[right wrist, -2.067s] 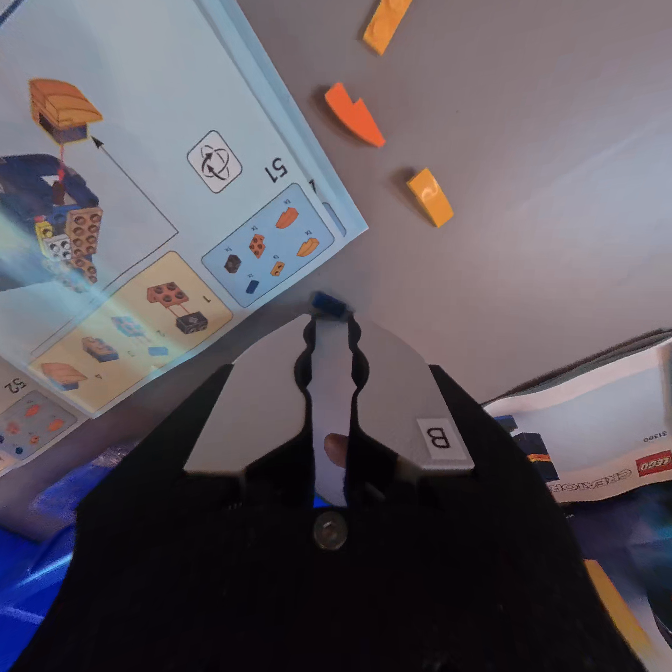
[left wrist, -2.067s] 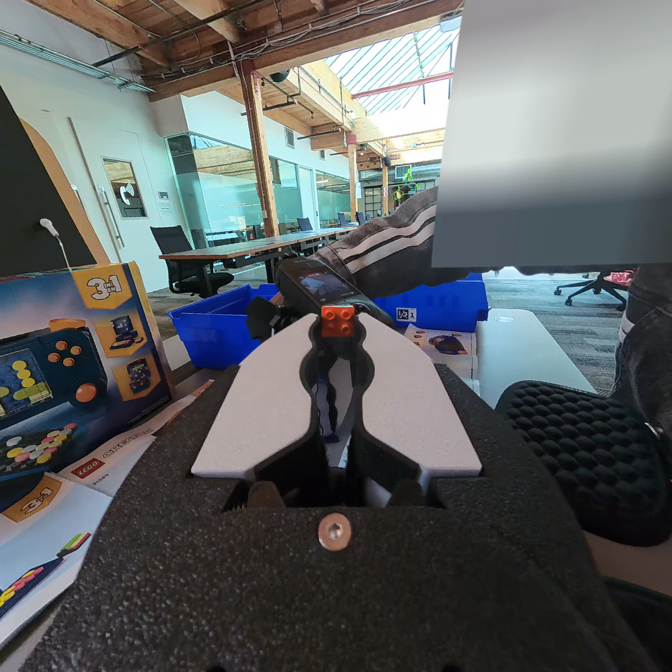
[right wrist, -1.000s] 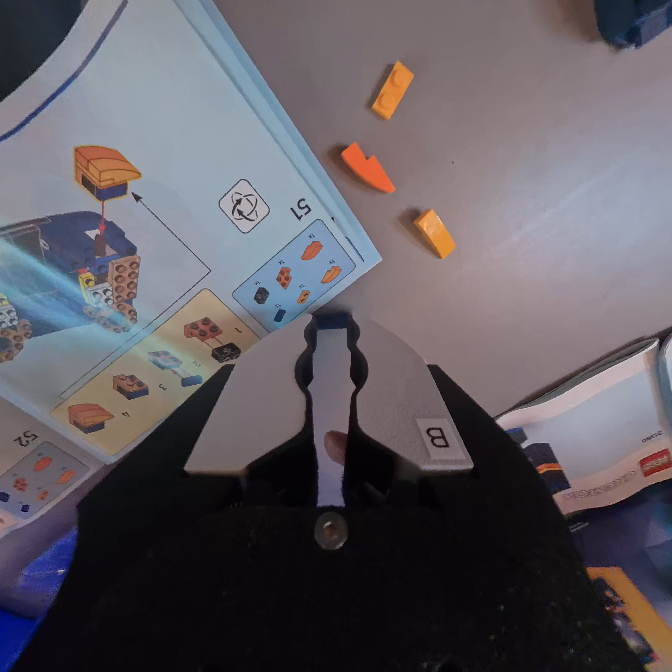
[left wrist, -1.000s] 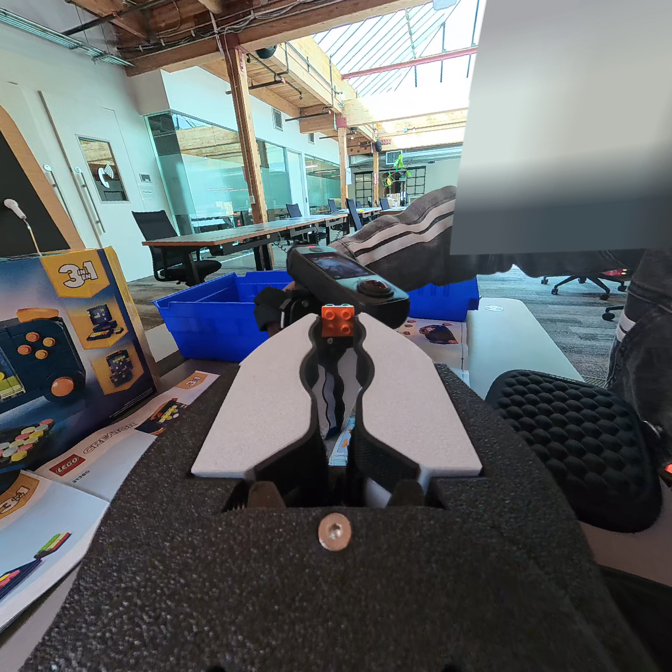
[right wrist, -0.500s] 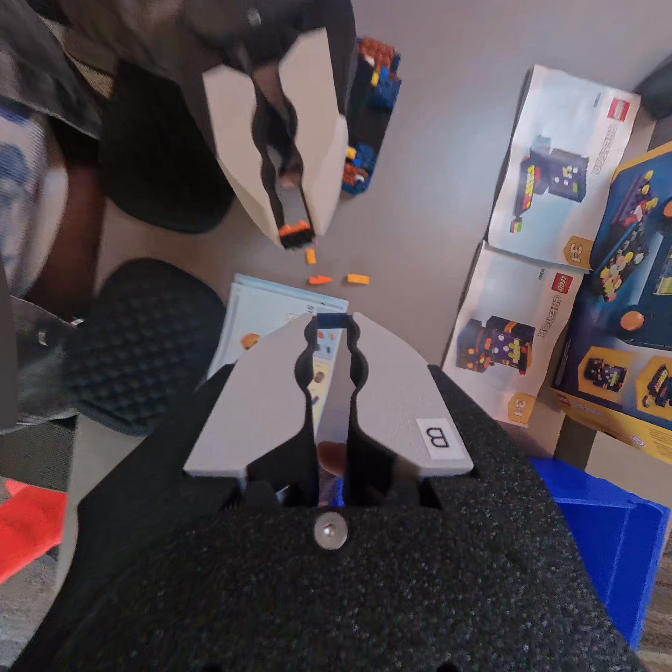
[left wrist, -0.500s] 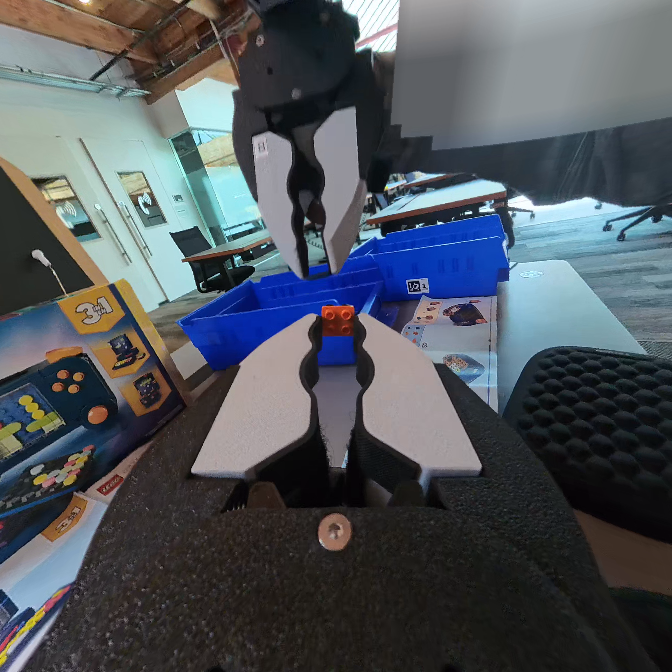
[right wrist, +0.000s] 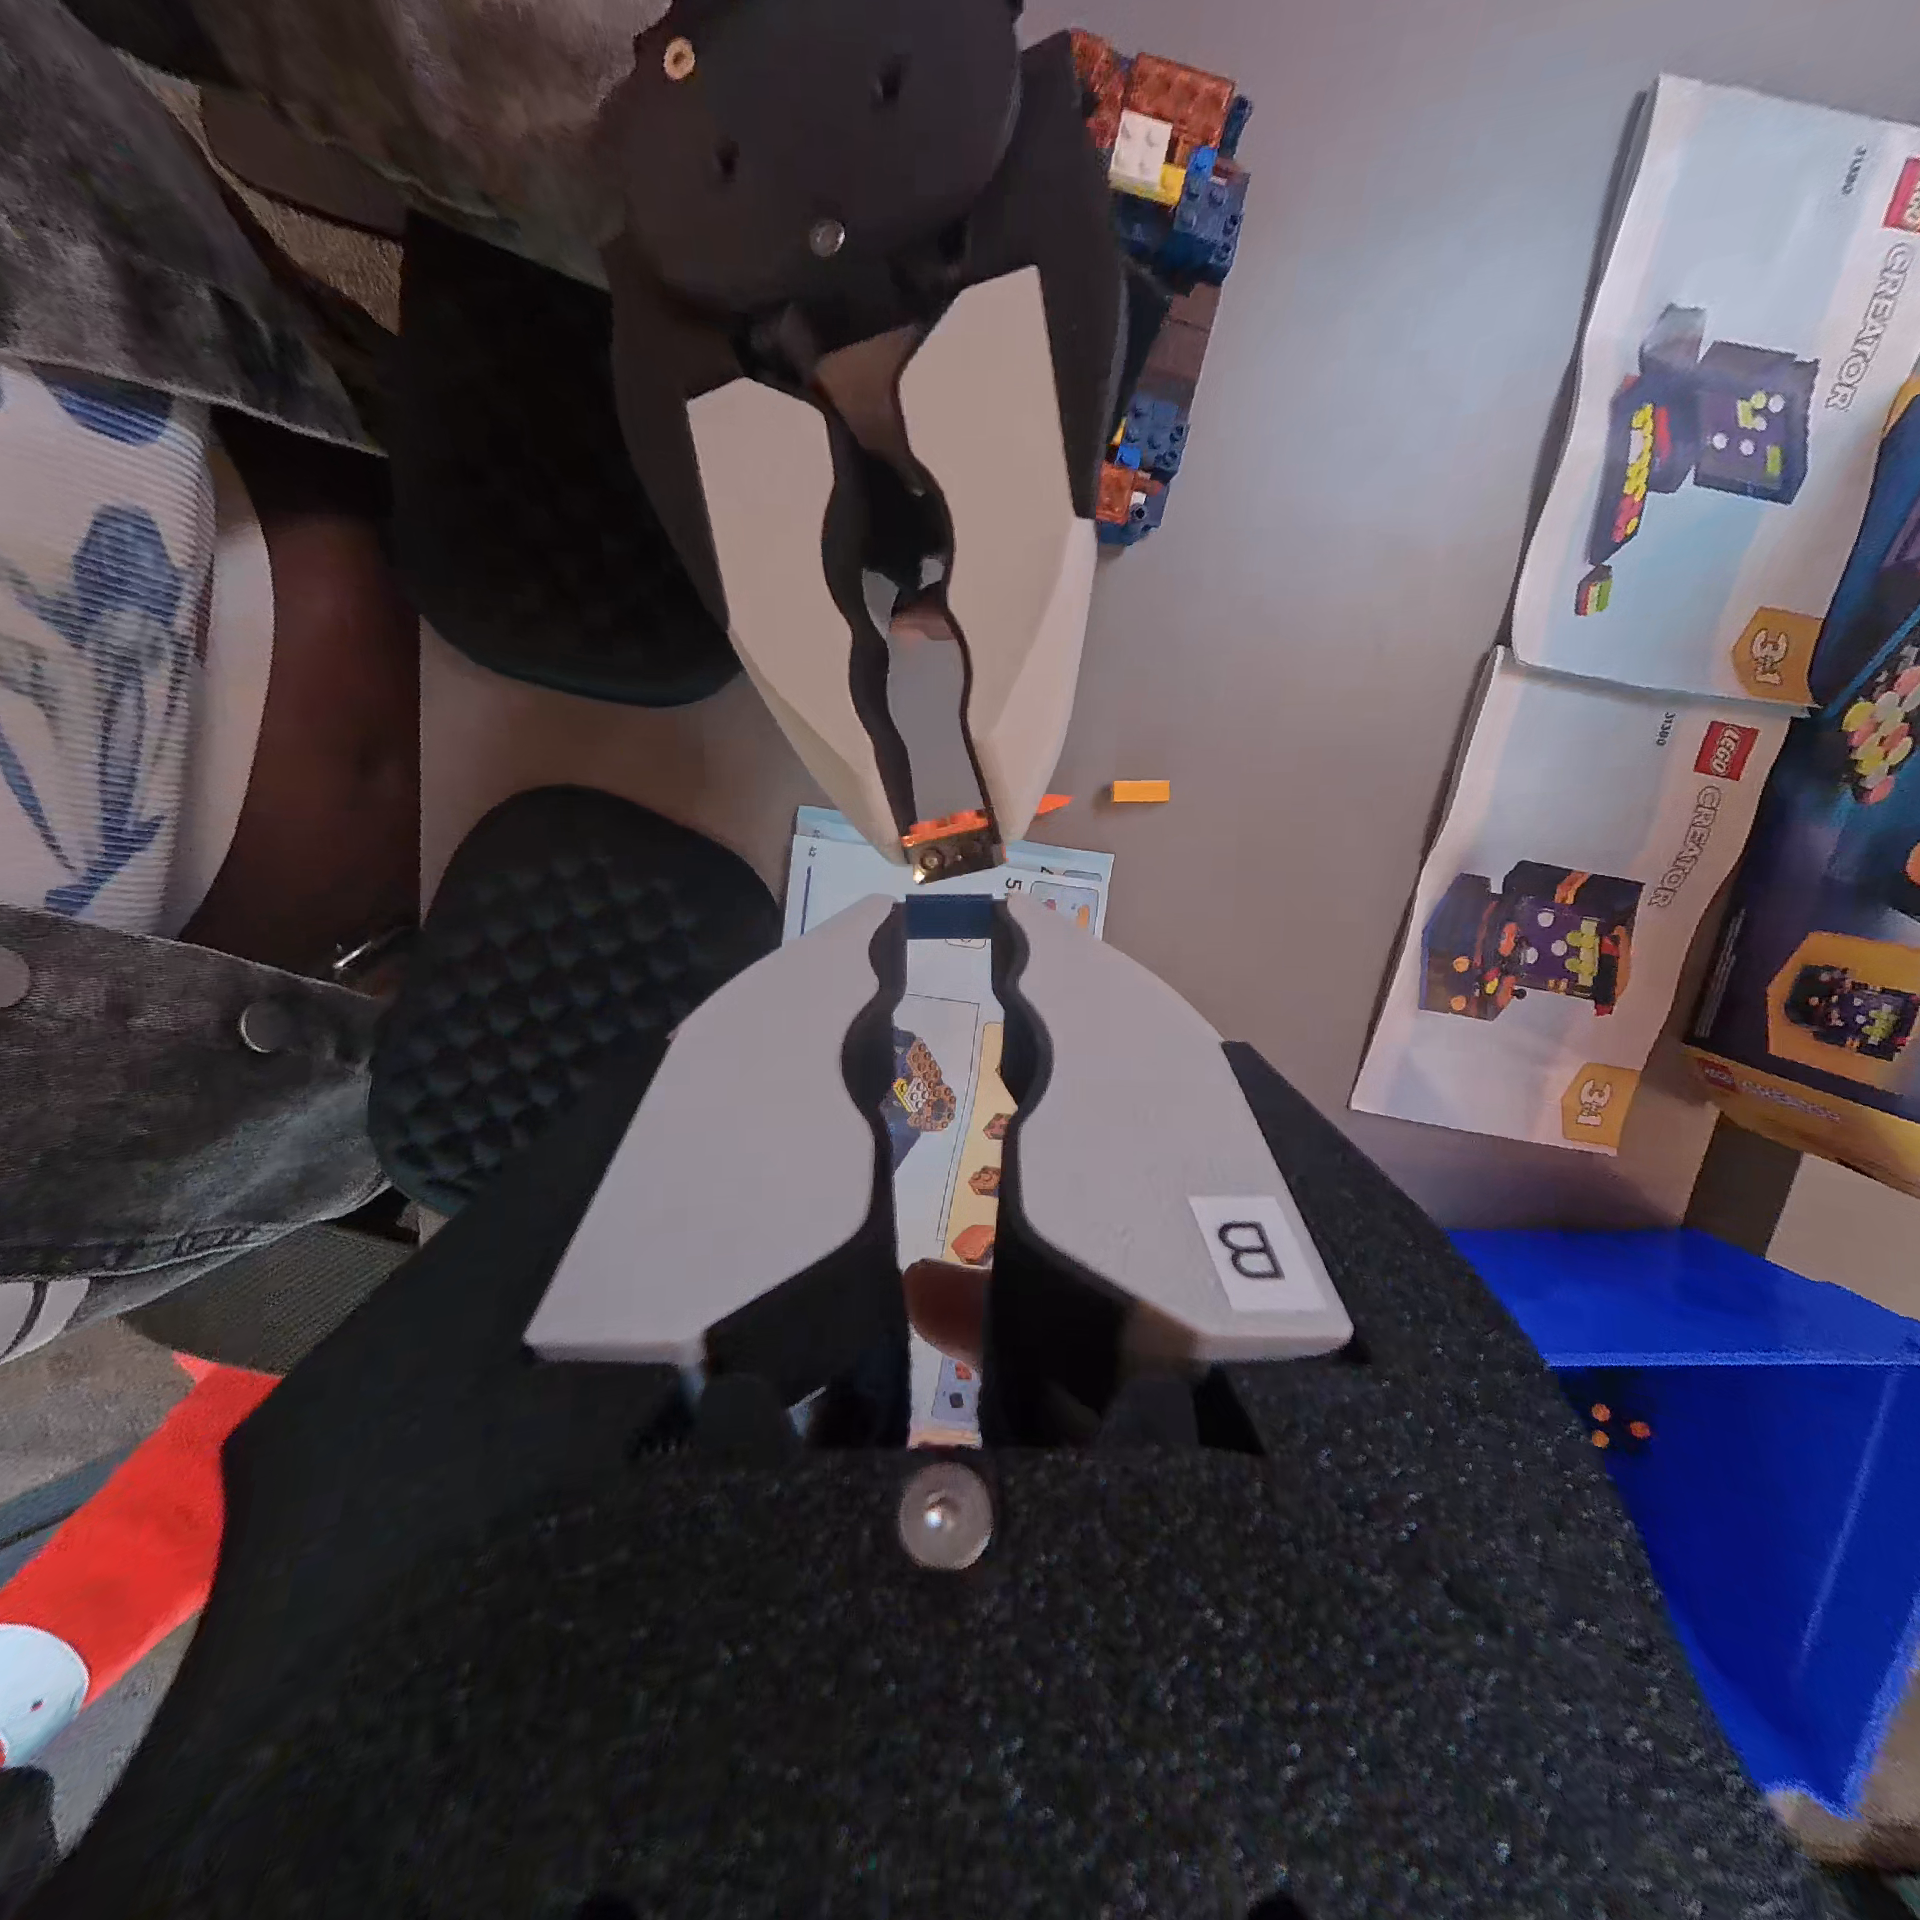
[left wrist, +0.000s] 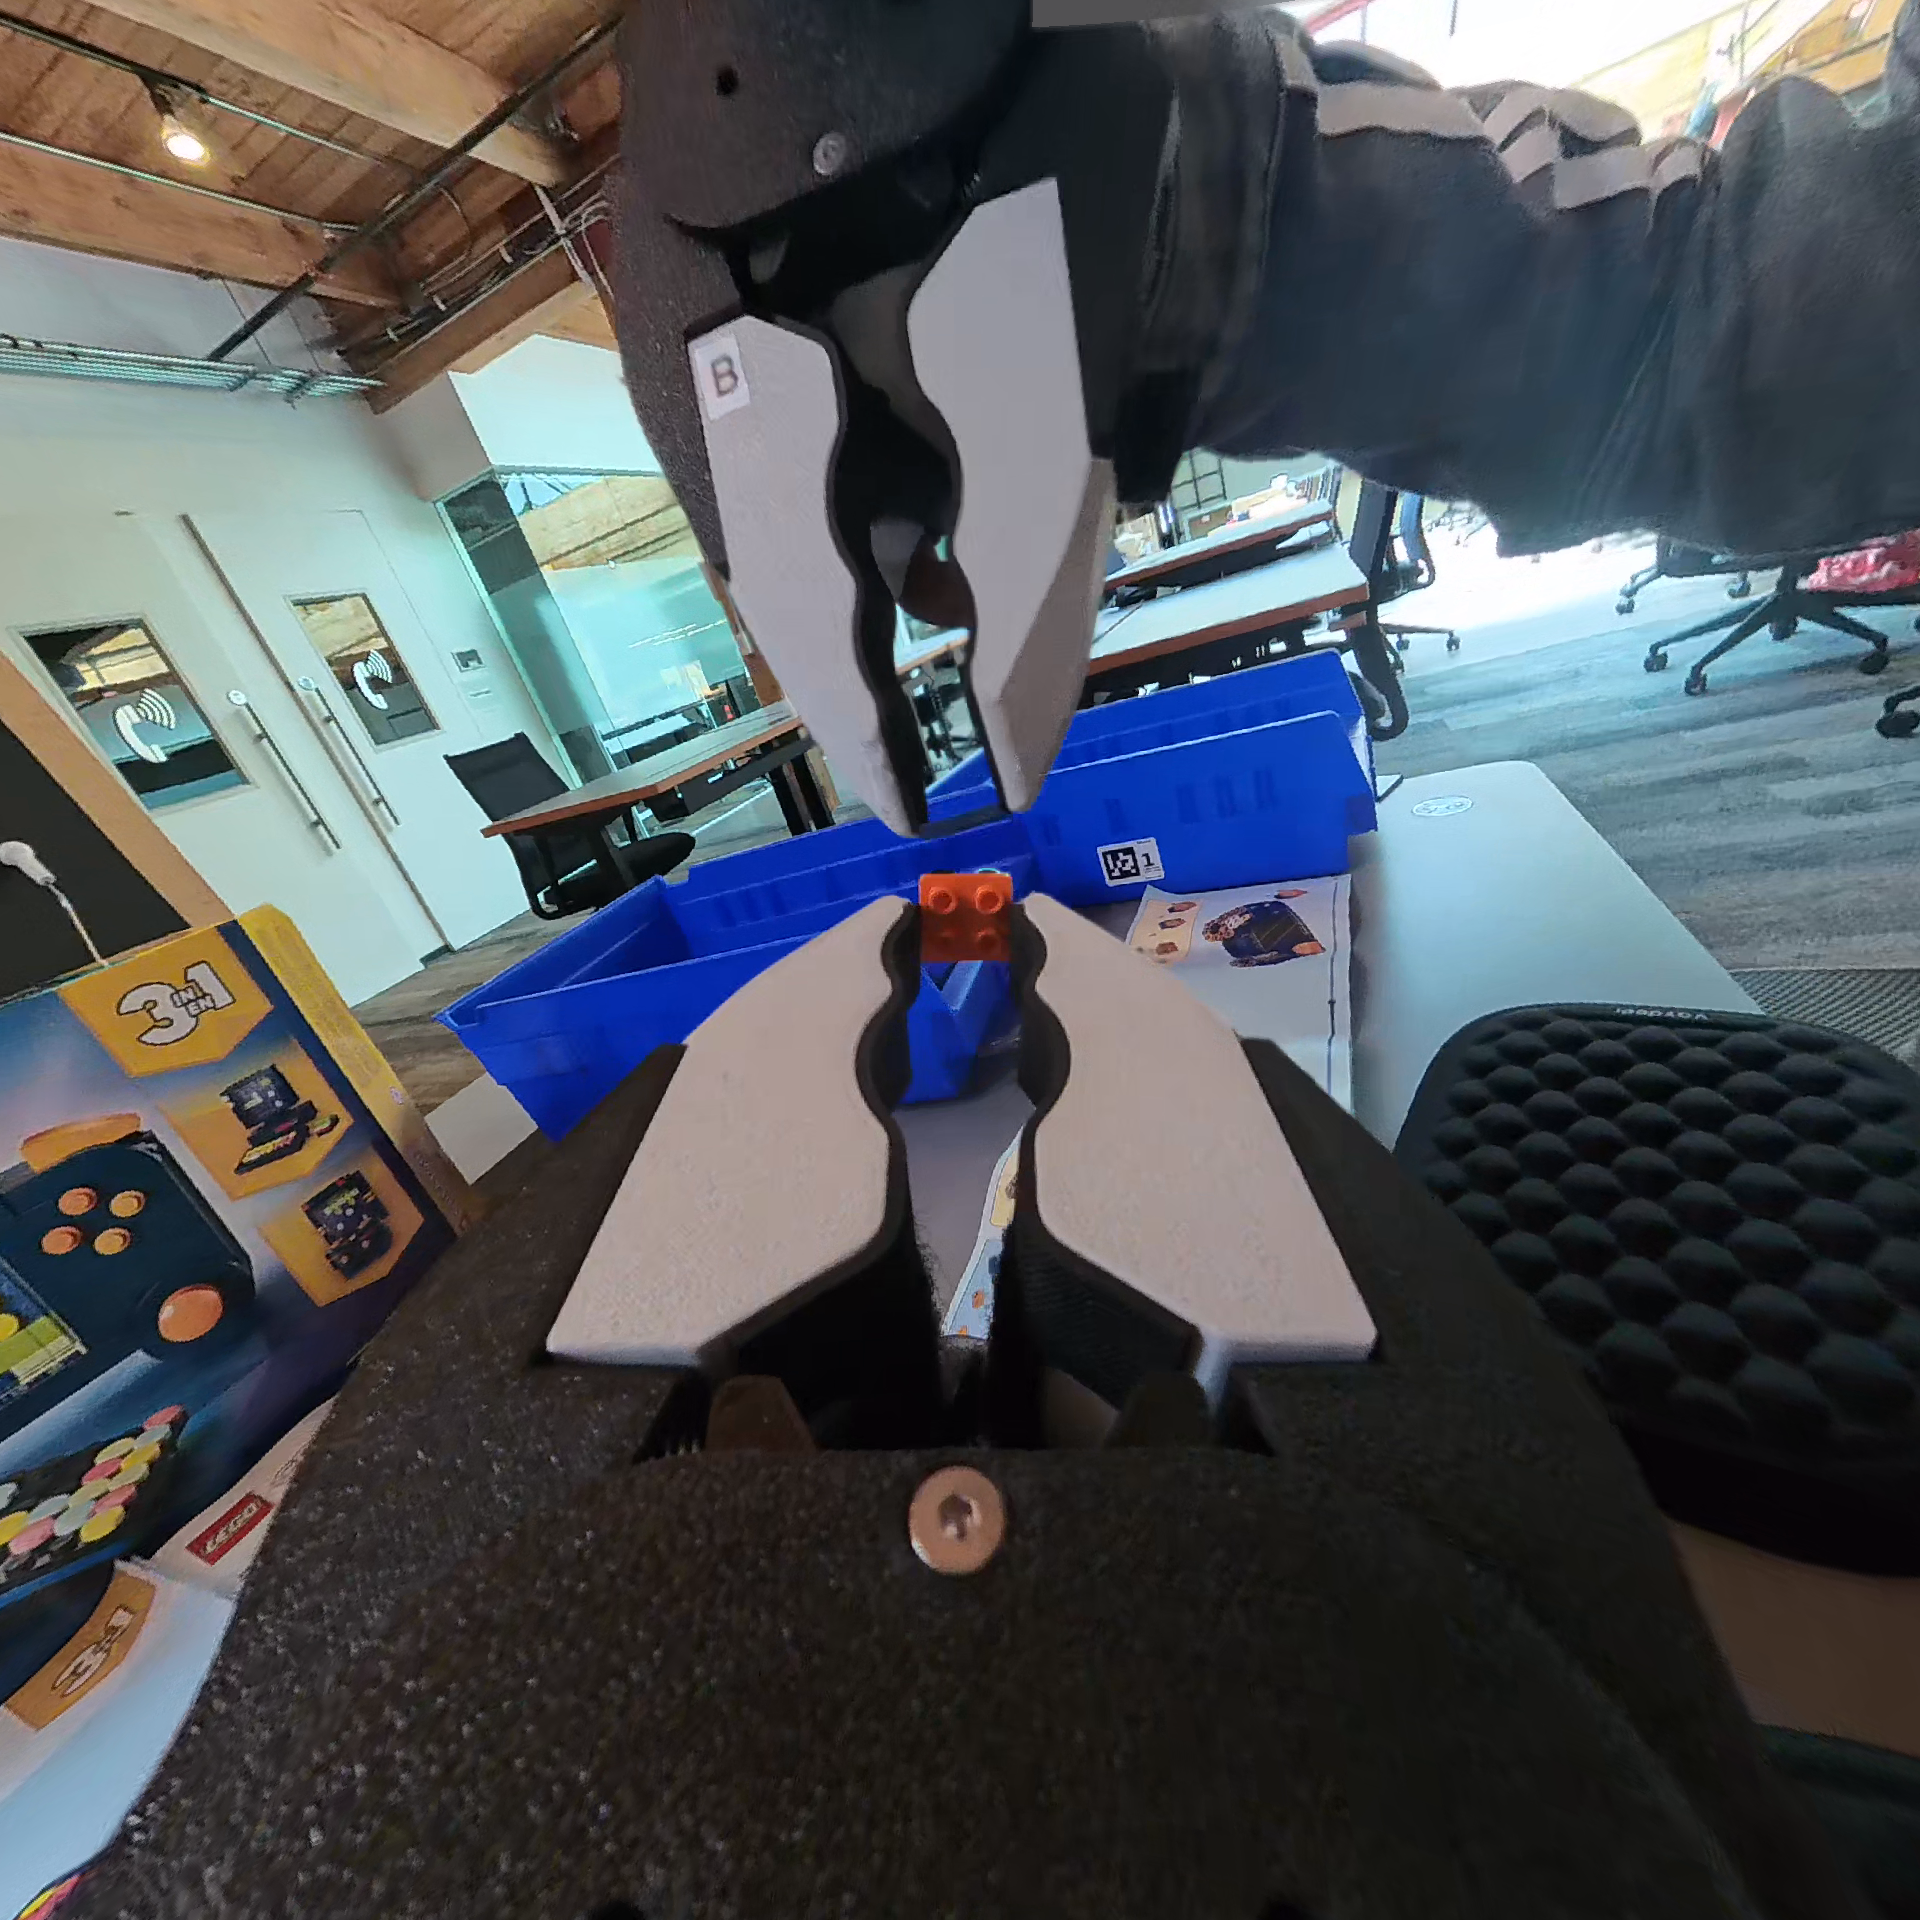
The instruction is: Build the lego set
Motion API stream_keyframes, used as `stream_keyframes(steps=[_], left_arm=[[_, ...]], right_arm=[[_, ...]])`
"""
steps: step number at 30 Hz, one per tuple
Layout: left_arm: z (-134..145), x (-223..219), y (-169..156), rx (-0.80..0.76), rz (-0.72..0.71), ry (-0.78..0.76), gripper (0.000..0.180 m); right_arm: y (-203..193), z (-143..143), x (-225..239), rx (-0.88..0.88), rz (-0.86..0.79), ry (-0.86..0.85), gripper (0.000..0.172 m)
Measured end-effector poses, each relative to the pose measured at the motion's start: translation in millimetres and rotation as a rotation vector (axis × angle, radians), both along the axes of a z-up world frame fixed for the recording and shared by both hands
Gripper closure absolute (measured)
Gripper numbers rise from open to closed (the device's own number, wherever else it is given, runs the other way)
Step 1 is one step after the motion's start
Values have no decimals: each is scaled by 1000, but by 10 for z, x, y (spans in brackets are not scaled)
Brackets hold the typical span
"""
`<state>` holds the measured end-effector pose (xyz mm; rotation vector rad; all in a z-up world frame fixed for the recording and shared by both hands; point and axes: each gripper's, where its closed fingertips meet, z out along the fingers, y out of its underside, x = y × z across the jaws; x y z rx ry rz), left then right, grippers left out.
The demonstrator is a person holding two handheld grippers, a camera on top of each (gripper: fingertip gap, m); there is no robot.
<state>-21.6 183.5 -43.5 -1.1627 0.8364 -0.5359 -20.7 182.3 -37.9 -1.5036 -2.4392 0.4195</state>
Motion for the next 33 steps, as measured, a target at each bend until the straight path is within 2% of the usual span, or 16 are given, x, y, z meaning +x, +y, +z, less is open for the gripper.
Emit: stream_keyframes(steps=[9,33], left_arm=[[108,-75,-10,-67,-57,-144,165],[54,-16,-32,-178,-153,-180,165]], right_arm=[[-24,46,-106,120,57,-37,156],[-48,0,-112,182,146,-102,156]])
